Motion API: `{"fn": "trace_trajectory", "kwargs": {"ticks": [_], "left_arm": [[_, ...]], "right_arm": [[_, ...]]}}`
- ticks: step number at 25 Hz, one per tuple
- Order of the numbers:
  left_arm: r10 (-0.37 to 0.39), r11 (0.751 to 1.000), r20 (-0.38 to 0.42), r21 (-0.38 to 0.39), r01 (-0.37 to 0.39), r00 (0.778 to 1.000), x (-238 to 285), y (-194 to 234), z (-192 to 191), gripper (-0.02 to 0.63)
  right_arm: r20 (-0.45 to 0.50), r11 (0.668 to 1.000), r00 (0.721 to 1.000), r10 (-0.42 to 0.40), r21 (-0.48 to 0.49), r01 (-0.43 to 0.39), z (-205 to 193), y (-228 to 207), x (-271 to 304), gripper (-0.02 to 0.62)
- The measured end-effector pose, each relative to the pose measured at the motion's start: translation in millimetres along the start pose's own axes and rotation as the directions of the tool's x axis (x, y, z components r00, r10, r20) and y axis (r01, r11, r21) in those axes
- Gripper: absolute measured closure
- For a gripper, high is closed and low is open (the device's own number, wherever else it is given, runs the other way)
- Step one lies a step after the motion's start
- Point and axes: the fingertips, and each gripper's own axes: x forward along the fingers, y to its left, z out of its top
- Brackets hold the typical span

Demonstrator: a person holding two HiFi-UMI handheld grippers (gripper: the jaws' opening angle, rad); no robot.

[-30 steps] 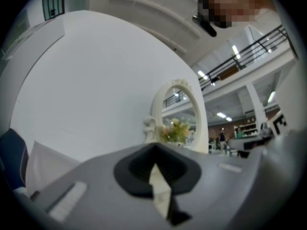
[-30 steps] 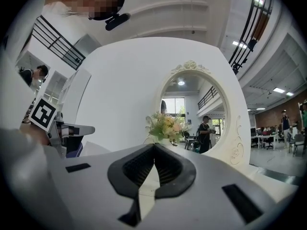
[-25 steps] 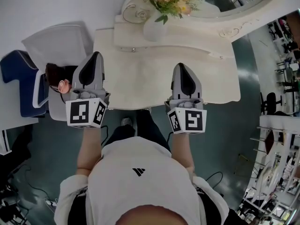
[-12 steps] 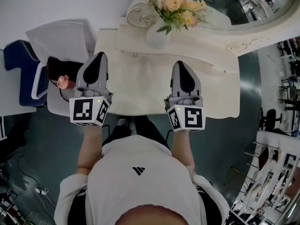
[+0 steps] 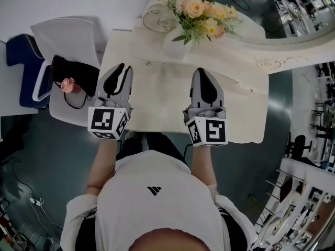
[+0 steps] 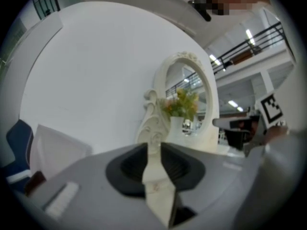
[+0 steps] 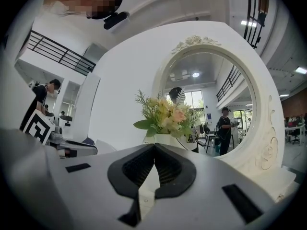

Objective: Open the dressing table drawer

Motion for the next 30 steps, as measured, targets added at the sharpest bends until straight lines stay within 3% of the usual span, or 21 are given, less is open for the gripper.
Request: {"fn": "trace_trajectory", "kwargs": {"ticks": [12,20,30], "left_arm": [[-0.014,0.999,-0.206,-0.046,0.005,0.978,30.5,-26.2,-81.6,0.386],[0.010,0.994,-0.300,-0.101,-0.042,0.954,57.4,-30.0,-125.3,0.345],[0.073,0.993,-0.398,-0.056,-0.104,0.915,88.9,-26.0,-163.0,0.331]], "right_arm": [[-0.029,0.996,0.995,0.091,0.017,-0.091,-16.8,-7.9,21.1,0.604],[-0.046,0.993,0.992,0.120,0.024,-0.119,-24.6,-19.6,25.0,0.604],[-0.065,0.991,0.989,0.131,0.030,-0.129,-34.5,-38.6,28.8,0.604]]}}
